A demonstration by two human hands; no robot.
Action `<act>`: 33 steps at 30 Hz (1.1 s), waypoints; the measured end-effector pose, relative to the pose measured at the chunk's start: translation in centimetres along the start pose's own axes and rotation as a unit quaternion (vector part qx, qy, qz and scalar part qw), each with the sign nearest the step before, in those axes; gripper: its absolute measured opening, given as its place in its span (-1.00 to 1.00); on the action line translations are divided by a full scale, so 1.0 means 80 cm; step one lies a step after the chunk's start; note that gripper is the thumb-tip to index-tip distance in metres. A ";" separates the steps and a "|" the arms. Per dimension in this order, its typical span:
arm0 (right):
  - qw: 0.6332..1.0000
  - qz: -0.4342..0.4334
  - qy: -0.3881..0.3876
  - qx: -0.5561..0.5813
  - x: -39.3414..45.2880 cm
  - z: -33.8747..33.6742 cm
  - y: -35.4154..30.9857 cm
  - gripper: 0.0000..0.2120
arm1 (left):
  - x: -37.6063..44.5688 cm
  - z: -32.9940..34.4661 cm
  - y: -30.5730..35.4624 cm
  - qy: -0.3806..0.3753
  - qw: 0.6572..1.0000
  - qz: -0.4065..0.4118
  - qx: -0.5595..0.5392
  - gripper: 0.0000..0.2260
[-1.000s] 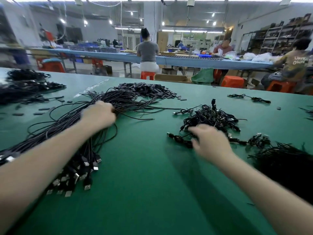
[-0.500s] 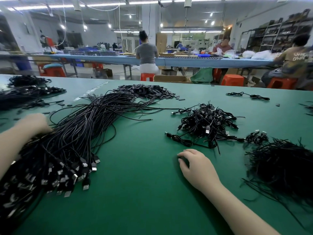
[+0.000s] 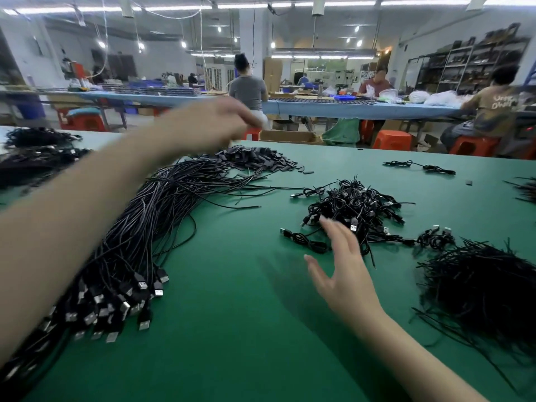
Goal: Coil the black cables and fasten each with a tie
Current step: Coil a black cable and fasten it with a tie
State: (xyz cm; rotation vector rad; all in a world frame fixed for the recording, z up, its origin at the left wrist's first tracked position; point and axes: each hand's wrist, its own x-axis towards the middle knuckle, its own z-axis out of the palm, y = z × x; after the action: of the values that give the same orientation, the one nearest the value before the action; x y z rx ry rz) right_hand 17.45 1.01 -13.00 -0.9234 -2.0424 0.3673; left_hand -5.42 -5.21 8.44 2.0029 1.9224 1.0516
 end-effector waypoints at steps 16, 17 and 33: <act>0.981 0.120 -0.112 0.108 0.070 -0.097 -0.048 -0.82 | -0.007 0.130 -0.041 -0.049 0.994 0.079 0.064 -0.80; 0.977 0.130 -0.119 0.117 0.068 -0.099 -0.047 -0.80 | -0.003 0.132 -0.048 -0.005 0.992 0.064 0.105 -0.87; 0.888 0.134 -0.359 0.254 0.034 -0.042 -0.051 -0.76 | 0.002 0.141 -0.034 -0.126 0.752 -0.176 -0.623 -0.70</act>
State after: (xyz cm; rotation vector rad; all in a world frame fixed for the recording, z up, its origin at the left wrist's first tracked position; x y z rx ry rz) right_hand 17.15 -0.04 -7.10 -0.7935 -2.2585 1.5066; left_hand -1.01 -0.85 -1.36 0.8773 0.8531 1.3011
